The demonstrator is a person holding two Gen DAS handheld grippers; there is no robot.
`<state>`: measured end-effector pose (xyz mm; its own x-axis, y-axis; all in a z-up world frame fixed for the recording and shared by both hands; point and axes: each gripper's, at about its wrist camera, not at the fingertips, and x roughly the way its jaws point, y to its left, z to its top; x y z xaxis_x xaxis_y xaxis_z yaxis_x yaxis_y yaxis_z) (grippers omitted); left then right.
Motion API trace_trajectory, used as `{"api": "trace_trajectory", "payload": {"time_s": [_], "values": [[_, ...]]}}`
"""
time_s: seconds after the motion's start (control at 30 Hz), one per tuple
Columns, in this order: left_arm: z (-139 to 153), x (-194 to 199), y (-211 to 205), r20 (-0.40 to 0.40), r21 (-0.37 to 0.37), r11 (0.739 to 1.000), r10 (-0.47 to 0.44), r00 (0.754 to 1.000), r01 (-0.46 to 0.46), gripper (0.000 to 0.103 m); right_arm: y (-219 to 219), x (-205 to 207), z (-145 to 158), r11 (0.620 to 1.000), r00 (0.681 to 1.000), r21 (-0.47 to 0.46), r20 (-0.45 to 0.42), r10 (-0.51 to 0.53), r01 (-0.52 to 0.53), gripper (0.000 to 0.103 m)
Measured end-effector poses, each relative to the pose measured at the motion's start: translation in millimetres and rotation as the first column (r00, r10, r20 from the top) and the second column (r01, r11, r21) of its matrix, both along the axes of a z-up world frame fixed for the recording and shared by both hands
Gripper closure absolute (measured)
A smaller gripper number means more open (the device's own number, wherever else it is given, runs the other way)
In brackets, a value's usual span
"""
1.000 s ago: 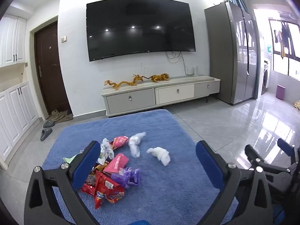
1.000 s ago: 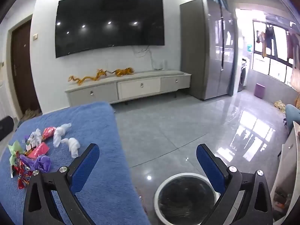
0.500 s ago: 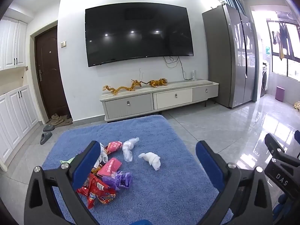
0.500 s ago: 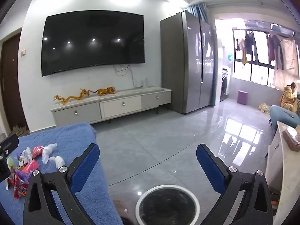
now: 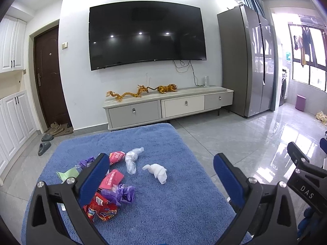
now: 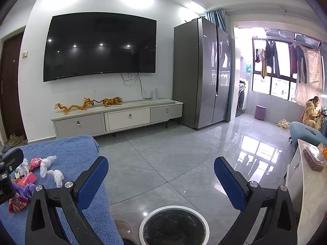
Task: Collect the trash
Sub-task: 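Move both tools toward the pile of wrappers on the blue rug, then grasp the green balloon-like bag with the left tool while the right tool grasps a pink wrapper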
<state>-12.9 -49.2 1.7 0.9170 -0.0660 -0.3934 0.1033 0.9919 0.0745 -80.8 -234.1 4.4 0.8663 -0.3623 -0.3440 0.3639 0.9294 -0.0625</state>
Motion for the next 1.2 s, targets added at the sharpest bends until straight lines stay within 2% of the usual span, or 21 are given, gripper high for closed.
{"api": "trace_trajectory", "payload": {"time_s": [0.27,0.47,0.63,0.9,1.03,1.2], "values": [[-7.0,11.6,9.8,-0.034,-0.002,1.000,-0.003,0.999,0.003,0.001,2.3,9.7,-5.6,1.000,0.999,-0.012,-0.031,0.013,-0.013,0.000],[-9.4,18.1,19.5,-0.073,-0.065,0.997,-0.032,0.997,0.027,0.001,0.4,18.4,-9.2,1.000,0.999,-0.013,-0.052,0.002,-0.003,0.000],[-13.6,21.9,21.1,-0.088,-0.090,0.994,-0.063,0.994,0.055,0.001,-0.4,25.6,-12.5,1.000,0.997,-0.027,-0.074,-0.013,0.011,0.000],[-21.9,29.4,30.6,-0.121,-0.126,0.986,-0.121,0.985,0.106,0.001,-16.9,32.6,-16.1,0.999,0.997,0.028,-0.062,-0.042,0.043,0.000],[-22.9,32.4,50.7,-0.121,-0.146,0.983,-0.129,0.984,0.111,0.001,-17.0,43.6,-16.1,0.998,0.995,0.063,-0.100,-0.014,0.021,0.000],[-19.5,45.4,113.2,-0.108,-0.182,0.983,-0.046,0.993,0.026,0.001,-5.3,60.3,-11.5,0.996,0.989,0.075,-0.137,0.057,-0.047,0.000]]}}
